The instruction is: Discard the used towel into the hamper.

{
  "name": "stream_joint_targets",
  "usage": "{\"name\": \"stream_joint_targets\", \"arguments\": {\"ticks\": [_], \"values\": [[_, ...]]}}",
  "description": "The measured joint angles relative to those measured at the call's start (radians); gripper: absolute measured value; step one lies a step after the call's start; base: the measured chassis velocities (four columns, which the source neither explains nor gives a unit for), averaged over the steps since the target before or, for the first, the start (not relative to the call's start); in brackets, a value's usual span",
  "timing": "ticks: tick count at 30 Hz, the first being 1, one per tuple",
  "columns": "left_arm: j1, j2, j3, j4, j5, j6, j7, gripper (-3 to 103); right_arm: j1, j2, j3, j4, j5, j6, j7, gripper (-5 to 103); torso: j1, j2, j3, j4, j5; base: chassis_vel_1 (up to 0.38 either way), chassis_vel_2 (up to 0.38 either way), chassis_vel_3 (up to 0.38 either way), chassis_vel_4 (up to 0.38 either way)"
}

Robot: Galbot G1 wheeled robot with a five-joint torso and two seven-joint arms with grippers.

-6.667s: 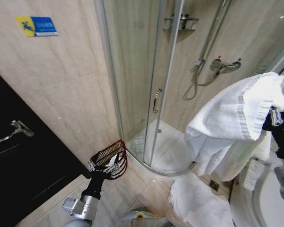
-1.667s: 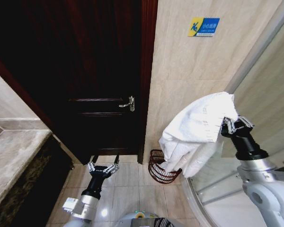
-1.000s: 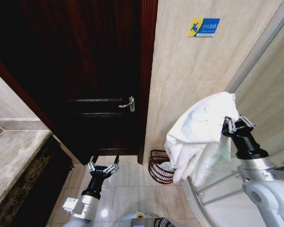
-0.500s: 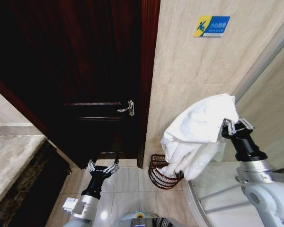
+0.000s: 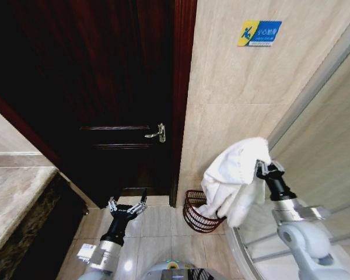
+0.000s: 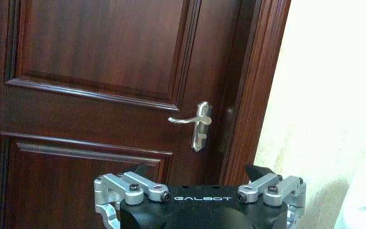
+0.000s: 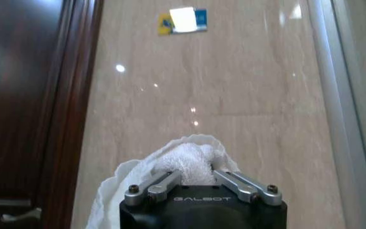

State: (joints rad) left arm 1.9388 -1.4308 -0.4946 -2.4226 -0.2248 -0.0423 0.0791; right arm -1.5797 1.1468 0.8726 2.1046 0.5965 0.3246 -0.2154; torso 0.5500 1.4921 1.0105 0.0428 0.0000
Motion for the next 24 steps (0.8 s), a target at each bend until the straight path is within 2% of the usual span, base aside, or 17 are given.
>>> {"name": "stream_joint_targets", "arguments": {"ticks": [14,18,20,24], "values": [[0.000,0.000,0.000,0.000,0.000,0.000,0.000,100,0.097,0.048,-0.081,-0.216,-0.073,0.108,-0.064,4,0.000,0.000,0.000,0.0001,0.0000,0.000,0.000,0.000,0.000],[0.000,0.000,0.000,0.000,0.000,0.000,0.000,100,0.110,0.056,-0.092,-0.272,-0.076,0.133,-0.079,4,0.000,0.000,0.000,0.0000,0.0000,0.000,0.000,0.000,0.000],[0.000,0.000,0.000,0.000,0.000,0.000,0.000,100,0.133,0.062,-0.102,-0.353,-0.079,0.168,-0.102,4,0.000,0.000,0.000,0.0000,0.0002,0.000,0.000,0.000,0.000],[0.000,0.000,0.000,0.000,0.000,0.000,0.000,100,0.154,0.064,-0.111,-0.413,-0.082,0.180,-0.110,4,0.000,0.000,0.000,-0.0001,0.0003,0.000,0.000,0.000,0.000]]}}
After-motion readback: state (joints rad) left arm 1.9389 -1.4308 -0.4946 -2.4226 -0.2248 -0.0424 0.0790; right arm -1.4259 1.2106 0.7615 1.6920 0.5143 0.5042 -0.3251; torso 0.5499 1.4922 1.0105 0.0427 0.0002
